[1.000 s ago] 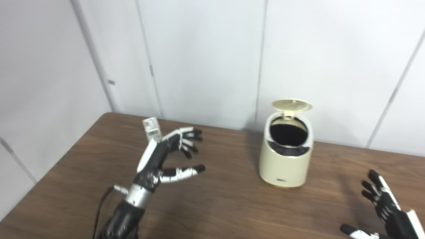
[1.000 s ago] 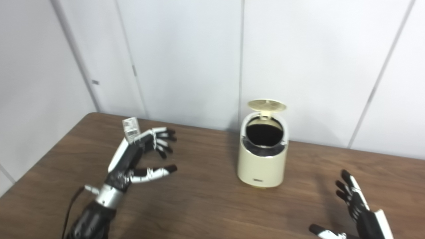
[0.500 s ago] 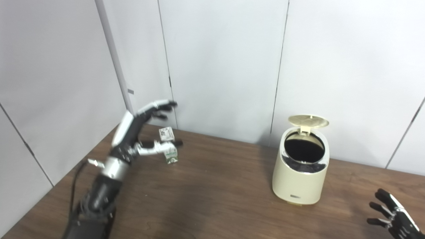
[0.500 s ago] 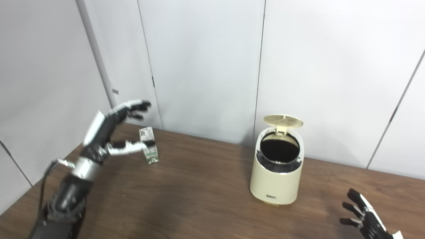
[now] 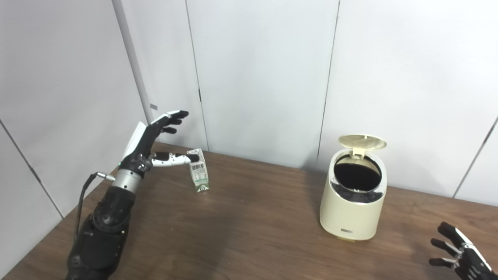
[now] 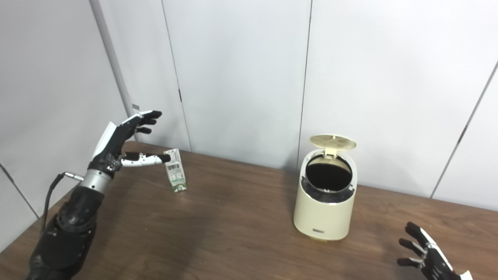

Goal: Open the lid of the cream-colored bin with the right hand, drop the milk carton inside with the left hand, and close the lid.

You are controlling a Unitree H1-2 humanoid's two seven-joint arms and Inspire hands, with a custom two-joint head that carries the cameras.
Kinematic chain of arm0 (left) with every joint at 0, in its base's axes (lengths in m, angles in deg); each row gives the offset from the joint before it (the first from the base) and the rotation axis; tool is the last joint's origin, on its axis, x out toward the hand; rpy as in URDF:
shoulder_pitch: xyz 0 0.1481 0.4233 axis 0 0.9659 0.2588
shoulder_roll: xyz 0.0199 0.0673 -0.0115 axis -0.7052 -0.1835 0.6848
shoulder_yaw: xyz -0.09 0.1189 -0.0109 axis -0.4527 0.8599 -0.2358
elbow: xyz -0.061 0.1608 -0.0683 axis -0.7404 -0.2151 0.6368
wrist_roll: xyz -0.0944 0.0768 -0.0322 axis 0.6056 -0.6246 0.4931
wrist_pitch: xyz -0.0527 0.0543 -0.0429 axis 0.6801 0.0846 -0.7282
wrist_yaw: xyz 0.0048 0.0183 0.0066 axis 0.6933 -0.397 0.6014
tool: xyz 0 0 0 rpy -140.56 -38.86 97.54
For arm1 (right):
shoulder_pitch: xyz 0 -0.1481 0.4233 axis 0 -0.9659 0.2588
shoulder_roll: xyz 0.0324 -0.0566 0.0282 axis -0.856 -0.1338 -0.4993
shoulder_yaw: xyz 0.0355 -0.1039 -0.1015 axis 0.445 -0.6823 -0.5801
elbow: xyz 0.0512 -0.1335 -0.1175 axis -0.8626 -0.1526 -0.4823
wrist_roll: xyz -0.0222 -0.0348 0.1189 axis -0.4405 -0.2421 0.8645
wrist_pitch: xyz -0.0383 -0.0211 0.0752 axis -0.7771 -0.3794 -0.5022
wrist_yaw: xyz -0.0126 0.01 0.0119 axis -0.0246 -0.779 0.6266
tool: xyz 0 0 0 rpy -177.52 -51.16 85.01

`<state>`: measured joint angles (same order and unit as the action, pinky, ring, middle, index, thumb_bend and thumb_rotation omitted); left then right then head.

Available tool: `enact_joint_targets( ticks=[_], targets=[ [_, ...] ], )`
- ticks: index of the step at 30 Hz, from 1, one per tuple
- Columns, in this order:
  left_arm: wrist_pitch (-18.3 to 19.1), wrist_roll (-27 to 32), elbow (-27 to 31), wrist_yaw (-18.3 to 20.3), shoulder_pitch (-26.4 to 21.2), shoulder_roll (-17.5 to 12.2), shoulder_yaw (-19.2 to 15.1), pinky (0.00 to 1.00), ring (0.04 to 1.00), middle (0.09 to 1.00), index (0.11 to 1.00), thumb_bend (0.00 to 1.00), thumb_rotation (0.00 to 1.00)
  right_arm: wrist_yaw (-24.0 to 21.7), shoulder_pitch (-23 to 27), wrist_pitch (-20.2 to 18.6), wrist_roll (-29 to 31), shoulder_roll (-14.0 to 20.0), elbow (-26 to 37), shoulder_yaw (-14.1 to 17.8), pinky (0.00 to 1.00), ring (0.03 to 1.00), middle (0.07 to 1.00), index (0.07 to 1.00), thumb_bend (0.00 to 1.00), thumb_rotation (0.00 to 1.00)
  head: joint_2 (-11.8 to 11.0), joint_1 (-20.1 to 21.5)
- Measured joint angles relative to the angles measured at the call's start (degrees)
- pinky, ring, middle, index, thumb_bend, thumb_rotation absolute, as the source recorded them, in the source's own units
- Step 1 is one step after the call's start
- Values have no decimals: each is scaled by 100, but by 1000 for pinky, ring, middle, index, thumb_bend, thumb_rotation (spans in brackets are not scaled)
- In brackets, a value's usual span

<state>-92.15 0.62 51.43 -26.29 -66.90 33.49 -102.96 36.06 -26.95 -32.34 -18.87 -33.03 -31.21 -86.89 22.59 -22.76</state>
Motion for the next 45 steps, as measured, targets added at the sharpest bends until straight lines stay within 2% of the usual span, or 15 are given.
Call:
enact_joint_targets(
  ticks=[5, 9, 15, 17, 20, 26, 34, 40, 45],
  targets=[
    [-167, 103, -528, -117, -102, 49, 29, 718, 798, 817, 873, 966, 124, 0, 4, 3, -3, 1, 0, 4, 606, 801, 880, 872, 926, 430, 0, 18],
    [-387, 140, -942, -257, -133, 123, 77, 792, 853, 866, 921, 997, 217, 0, 8, -10, 1, 5, 1, 41, 591, 779, 868, 864, 958, 447, 9, 44],
    [-416, 187, -1365, -351, -242, 157, 162, 857, 877, 885, 939, 1000, 286, -1, 12, -16, 16, 11, 0, 59, 581, 765, 861, 856, 979, 465, 18, 53],
    [-493, 198, -1531, -389, -299, 157, 191, 845, 874, 891, 941, 1000, 298, -1, 12, -20, 18, 16, 0, 61, 578, 762, 860, 853, 979, 464, 44, 44],
    [-542, 198, -1719, -440, -344, 170, 262, 776, 861, 897, 933, 1000, 301, -4, 11, -58, 53, 26, 2, 65, 569, 746, 858, 845, 987, 460, 61, 35],
    [-523, 221, -1791, -520, -343, 273, 330, 778, 850, 887, 921, 1000, 279, -11, 10, -118, 93, 36, 4, 69, 556, 740, 862, 842, 977, 448, 88, -9],
    [-652, 441, -2223, -499, -336, 373, 410, 718, 807, 855, 909, 1000, 261, -46, -4, -119, 78, 59, 24, 66, 565, 744, 871, 851, 963, 456, 123, -17],
    [-740, 384, -2490, -691, -344, 416, 553, 698, 775, 816, 871, 1000, 267, -64, -12, -129, 82, 75, 65, 61, 580, 752, 880, 857, 934, 425, 132, -9],
    [-749, 310, -2584, -787, -345, 433, 657, 691, 759, 801, 834, 985, 226, -127, -16, -154, 178, 82, 81, 39, 622, 780, 905, 873, 924, 431, 141, -9]
  ],
)
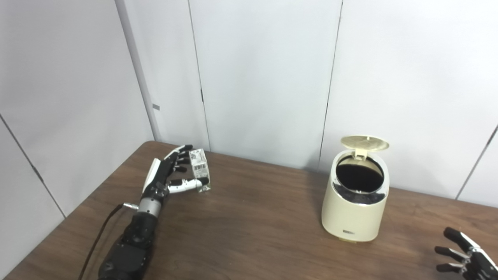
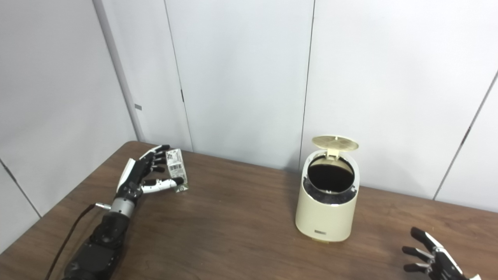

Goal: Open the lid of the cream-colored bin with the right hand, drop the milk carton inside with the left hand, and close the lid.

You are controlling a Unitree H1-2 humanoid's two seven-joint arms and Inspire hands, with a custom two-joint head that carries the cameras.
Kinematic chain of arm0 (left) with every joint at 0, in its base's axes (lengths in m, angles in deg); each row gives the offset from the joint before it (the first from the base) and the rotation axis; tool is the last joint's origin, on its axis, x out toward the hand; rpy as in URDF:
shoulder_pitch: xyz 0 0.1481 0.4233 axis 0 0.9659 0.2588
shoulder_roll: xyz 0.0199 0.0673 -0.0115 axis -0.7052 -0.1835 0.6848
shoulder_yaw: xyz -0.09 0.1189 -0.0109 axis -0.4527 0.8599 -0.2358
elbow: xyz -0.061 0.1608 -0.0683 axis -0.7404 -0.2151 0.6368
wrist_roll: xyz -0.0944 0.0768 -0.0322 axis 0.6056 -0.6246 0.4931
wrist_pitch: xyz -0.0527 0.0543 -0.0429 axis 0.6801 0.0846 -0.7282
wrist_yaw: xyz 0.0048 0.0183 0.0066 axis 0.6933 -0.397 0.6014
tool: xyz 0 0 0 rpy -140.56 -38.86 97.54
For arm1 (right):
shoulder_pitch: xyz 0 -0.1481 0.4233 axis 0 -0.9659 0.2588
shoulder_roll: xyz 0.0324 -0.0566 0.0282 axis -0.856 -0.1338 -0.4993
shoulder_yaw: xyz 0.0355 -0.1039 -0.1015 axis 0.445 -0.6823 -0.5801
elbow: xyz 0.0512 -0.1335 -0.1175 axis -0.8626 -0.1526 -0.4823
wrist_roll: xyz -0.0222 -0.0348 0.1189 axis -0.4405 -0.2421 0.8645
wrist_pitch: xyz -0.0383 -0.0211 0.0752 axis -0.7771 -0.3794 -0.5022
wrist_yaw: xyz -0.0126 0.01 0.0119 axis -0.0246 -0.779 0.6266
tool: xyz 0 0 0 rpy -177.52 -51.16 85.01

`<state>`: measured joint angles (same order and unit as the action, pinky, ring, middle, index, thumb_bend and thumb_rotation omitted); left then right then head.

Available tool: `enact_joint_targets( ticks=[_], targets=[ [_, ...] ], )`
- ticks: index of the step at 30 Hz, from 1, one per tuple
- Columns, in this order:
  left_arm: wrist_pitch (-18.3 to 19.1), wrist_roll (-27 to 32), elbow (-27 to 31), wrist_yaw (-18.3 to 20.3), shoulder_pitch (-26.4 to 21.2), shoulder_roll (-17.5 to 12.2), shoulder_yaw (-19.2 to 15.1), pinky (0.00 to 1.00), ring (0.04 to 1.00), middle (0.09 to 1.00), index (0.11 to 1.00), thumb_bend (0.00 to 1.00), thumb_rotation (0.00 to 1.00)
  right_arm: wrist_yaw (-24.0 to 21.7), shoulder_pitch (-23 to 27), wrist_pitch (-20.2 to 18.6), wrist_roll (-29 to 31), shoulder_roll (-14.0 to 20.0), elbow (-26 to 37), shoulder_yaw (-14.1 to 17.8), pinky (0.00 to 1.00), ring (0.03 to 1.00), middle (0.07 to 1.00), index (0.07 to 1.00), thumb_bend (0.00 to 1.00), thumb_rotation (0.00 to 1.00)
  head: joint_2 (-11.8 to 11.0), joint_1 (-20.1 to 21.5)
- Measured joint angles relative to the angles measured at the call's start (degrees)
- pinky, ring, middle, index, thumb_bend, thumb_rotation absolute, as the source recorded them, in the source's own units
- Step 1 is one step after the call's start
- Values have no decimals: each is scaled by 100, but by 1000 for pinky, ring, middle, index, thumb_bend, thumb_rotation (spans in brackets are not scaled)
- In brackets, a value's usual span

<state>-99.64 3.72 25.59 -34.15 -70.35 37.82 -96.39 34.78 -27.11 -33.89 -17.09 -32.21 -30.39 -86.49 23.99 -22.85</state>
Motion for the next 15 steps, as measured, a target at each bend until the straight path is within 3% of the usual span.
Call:
enact_joint_targets(
  ticks=[15],
  targets=[
    [-10, 49, -332, -187, -27, 54, 120, 681, 735, 775, 789, 958, 207, -98, -45, 5, 76, 42, 22, -35, 653, 780, 903, 889, 914, 439, 44, 62]
  ],
)
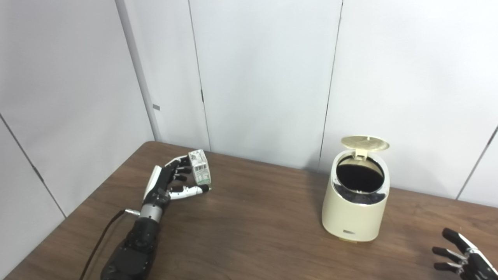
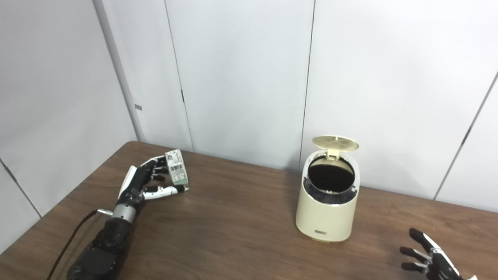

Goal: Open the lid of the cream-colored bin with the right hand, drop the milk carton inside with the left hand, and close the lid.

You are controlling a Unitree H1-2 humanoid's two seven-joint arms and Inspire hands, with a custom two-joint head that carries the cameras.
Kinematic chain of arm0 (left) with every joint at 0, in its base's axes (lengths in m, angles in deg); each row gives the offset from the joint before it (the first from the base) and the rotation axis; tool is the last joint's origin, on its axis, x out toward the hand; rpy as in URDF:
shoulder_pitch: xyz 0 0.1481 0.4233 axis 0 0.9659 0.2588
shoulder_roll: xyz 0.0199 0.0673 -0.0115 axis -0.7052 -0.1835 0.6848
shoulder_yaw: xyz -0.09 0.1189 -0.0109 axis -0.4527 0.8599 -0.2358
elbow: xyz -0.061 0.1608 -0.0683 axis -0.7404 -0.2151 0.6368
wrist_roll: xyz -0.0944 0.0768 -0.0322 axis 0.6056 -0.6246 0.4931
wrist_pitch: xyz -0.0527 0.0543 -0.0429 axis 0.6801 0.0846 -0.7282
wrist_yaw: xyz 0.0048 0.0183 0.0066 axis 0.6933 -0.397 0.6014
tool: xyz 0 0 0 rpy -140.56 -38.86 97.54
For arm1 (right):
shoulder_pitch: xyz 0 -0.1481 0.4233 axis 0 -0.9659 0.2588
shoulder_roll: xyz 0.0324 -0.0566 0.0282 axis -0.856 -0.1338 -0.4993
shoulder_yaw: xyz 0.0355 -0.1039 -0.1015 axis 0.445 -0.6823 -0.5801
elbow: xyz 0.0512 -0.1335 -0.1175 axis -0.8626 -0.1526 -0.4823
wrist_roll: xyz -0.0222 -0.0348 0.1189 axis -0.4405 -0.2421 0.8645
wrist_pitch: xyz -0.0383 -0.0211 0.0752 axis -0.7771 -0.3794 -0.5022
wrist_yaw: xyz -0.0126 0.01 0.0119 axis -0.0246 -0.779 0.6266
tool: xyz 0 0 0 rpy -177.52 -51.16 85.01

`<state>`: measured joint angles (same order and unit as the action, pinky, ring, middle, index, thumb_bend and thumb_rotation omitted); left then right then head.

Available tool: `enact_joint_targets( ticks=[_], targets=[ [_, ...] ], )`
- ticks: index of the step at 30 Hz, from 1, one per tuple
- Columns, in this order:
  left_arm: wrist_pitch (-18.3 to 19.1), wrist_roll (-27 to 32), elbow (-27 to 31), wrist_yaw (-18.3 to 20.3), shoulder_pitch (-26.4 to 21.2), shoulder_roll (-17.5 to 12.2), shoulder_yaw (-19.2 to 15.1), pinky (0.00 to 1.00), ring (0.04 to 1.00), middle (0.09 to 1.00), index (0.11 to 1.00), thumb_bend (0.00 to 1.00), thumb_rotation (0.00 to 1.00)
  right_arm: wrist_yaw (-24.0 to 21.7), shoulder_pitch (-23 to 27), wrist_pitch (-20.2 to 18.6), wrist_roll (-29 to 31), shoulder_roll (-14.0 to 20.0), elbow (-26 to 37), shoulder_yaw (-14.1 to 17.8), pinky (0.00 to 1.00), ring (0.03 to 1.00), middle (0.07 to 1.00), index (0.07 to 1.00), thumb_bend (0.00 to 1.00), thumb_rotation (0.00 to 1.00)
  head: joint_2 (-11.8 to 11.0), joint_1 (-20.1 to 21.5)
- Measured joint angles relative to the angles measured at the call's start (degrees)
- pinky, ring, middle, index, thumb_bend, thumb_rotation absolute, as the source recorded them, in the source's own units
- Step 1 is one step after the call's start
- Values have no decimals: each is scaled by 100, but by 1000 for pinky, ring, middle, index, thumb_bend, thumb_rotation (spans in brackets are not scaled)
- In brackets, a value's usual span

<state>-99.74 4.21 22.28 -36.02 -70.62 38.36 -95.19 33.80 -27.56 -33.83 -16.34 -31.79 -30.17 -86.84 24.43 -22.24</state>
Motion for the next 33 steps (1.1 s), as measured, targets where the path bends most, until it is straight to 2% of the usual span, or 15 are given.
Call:
enact_joint_targets(
  ticks=[8, 22, 27, 33],
  targets=[
    [0, 63, -195, -225, -145, 34, 20, 686, 706, 745, 778, 954, 222, -3, -92, -19, -29, 0, 200, -11, 659, 787, 898, 893, 905, 429, 26, 26],
    [-1, 114, -375, -378, -295, 96, 34, 676, 698, 743, 774, 939, 201, -3, -277, -409, -156, -6, 611, -12, 673, 813, 905, 899, 877, 410, 105, 97],
    [-1, 154, -430, -386, -346, 122, 41, 659, 689, 739, 768, 914, 140, -4, -307, -495, -172, -5, 730, -12, 677, 821, 908, 899, 855, 392, 150, 105],
    [-1, 422, -432, -346, -381, 219, -129, 528, 569, 630, 676, 877, 35, -4, -342, -644, -186, -5, 837, -13, 684, 839, 916, 901, 844, 391, 176, 114]
  ],
)
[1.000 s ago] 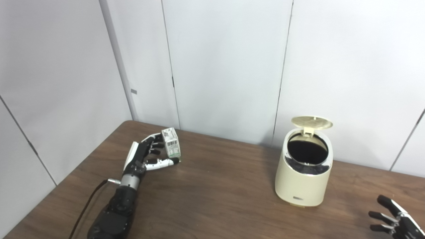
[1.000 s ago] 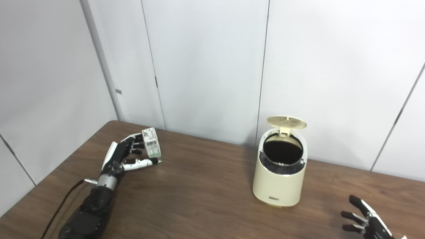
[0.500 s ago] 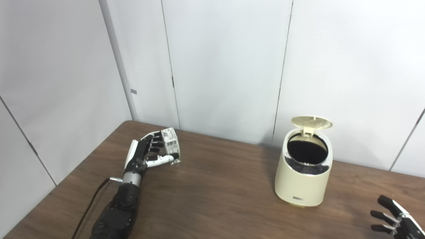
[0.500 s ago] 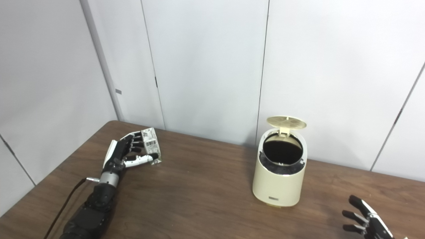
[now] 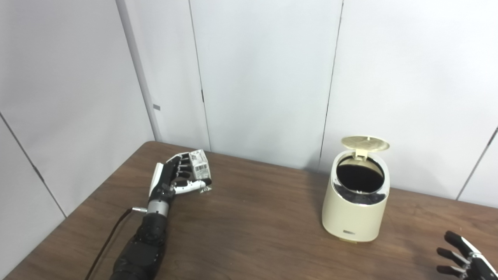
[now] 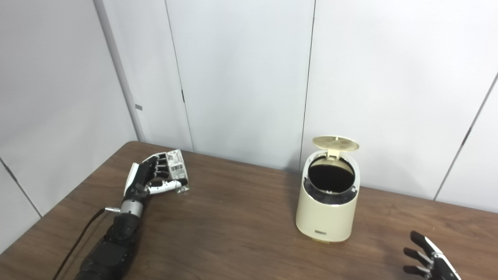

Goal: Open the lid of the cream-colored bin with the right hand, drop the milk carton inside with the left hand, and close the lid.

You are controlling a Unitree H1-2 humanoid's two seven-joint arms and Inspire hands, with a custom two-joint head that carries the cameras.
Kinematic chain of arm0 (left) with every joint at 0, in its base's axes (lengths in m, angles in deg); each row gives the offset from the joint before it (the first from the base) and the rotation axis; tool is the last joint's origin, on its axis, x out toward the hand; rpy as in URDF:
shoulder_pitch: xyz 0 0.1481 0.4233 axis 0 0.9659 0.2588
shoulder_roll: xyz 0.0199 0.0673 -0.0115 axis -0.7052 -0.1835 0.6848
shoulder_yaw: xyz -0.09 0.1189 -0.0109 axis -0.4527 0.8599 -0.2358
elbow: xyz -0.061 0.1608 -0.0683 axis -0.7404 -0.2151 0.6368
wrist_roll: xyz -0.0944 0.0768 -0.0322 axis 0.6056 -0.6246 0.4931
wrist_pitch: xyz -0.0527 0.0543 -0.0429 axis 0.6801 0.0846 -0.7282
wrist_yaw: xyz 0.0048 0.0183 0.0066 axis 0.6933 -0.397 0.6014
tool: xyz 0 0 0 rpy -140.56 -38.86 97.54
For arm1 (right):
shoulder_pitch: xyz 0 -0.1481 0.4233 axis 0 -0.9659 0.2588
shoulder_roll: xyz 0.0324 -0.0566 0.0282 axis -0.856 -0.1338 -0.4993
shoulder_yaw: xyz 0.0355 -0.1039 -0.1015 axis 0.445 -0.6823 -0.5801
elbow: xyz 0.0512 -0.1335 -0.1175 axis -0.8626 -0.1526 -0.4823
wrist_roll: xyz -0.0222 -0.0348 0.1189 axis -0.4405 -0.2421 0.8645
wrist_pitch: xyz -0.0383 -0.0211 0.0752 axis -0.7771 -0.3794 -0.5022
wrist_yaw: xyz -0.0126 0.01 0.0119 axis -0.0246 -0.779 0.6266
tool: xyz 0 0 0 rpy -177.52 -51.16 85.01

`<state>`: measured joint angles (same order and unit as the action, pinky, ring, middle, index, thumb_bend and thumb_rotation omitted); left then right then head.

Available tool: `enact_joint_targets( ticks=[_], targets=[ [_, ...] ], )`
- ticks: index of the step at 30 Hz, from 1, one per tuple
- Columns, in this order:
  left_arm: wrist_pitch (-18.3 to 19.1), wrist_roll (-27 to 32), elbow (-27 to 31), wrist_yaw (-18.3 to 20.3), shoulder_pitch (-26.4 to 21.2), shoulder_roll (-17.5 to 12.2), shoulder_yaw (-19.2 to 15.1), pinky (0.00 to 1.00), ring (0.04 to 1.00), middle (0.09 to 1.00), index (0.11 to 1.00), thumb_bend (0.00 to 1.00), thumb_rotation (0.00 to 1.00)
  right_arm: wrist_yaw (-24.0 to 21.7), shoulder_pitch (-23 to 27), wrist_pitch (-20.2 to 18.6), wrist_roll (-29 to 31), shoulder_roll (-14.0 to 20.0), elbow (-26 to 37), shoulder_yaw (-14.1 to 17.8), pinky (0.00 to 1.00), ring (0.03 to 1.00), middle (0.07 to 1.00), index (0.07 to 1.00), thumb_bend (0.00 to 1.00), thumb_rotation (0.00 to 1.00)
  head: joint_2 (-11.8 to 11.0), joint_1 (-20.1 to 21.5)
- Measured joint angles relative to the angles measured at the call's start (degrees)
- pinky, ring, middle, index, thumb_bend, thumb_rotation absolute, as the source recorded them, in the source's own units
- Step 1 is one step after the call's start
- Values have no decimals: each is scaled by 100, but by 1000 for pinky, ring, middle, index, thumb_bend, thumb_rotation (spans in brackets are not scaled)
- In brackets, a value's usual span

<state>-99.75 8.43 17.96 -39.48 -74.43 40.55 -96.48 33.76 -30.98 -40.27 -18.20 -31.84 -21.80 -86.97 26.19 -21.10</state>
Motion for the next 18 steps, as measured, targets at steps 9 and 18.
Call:
enact_joint_targets(
  ticks=[9, 18],
  targets=[
    [0, 30, -1, -219, -66, 106, 36, 382, 425, 465, 514, 529, 0, 1, -63, -37, -42, -9, 150, 0, 716, 828, 923, 898, 802, 350, 62, 0],
    [1, -58, 52, -320, -56, 112, 100, 398, 440, 471, 503, 523, 0, 1, -71, -57, -64, -22, 176, -16, 717, 825, 927, 911, 779, 345, 79, 0]
  ],
)
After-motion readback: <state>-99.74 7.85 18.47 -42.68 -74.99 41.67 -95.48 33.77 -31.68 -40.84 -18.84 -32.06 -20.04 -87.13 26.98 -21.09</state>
